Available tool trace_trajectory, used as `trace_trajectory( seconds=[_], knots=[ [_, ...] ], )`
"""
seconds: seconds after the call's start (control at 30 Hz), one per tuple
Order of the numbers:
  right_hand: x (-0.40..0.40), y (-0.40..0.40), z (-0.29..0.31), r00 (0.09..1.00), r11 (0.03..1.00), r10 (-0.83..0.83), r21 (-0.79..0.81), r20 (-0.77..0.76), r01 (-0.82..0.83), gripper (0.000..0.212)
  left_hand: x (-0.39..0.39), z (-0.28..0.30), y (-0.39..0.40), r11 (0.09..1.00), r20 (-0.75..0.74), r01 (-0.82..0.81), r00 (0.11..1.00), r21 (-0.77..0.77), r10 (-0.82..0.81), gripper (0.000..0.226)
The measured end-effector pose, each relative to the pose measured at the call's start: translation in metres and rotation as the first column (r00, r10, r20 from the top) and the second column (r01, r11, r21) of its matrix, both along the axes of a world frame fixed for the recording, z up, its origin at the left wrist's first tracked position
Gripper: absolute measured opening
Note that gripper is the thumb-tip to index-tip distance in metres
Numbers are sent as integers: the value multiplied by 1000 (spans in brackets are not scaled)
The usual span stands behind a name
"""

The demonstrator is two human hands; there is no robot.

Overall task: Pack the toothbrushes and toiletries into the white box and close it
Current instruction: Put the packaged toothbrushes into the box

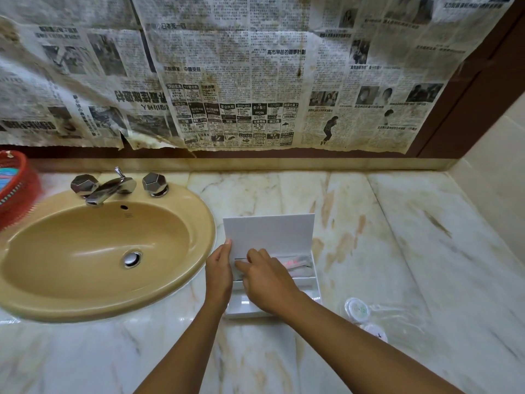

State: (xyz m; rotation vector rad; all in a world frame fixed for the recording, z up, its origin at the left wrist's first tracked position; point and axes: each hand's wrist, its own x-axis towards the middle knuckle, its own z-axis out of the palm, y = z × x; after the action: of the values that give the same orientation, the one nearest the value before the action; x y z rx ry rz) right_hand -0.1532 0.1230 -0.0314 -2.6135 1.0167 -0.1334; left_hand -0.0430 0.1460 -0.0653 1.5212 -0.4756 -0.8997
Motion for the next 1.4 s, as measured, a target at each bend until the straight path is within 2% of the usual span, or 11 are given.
trace_trajectory(
  seconds=[0.17,0.4,0.5,0.63,0.77,0.9,1.0,1.13,1.23,1.33,1.4],
  knots=[
    [-4,-2,-7,984,998,67,6,-167,-67,41,-1,1,0,1000,35,-14,999,0,14,28],
    [4,4,-2,971,997,33,79,-235,-15,47,-3,3,0,999,42,-32,999,3,32,28],
    [4,5,6,972,996,-5,90,-234,27,47,-3,3,0,1000,31,-22,999,10,22,28],
    [9,10,11,990,999,-2,46,-143,8,45,-1,0,0,1000,11,-5,1000,19,5,27],
    [6,7,1,982,983,86,172,-168,-57,52,-3,5,1,1000,27,-17,999,15,17,28],
    [0,-2,-3,976,974,112,218,-189,-70,55,-5,8,1,1000,31,-19,999,17,18,28],
    [-1,1,11,981,982,36,187,-191,0,42,-5,9,1,1000,41,-17,999,17,16,29],
    [-14,-2,33,945,975,-205,33,-253,220,33,-8,13,2,1000,46,-13,999,3,13,29],
    [-30,-11,35,910,953,-267,53,-318,298,30,-10,18,3,1000,44,-12,999,-14,13,27],
    [-39,-15,18,900,942,-230,149,-371,302,45,-12,21,4,1000,36,1,999,-29,0,25],
    [-41,-17,12,908,929,-230,199,-352,312,55,-13,24,5,999,35,3,999,-34,-2,25]
  ],
)
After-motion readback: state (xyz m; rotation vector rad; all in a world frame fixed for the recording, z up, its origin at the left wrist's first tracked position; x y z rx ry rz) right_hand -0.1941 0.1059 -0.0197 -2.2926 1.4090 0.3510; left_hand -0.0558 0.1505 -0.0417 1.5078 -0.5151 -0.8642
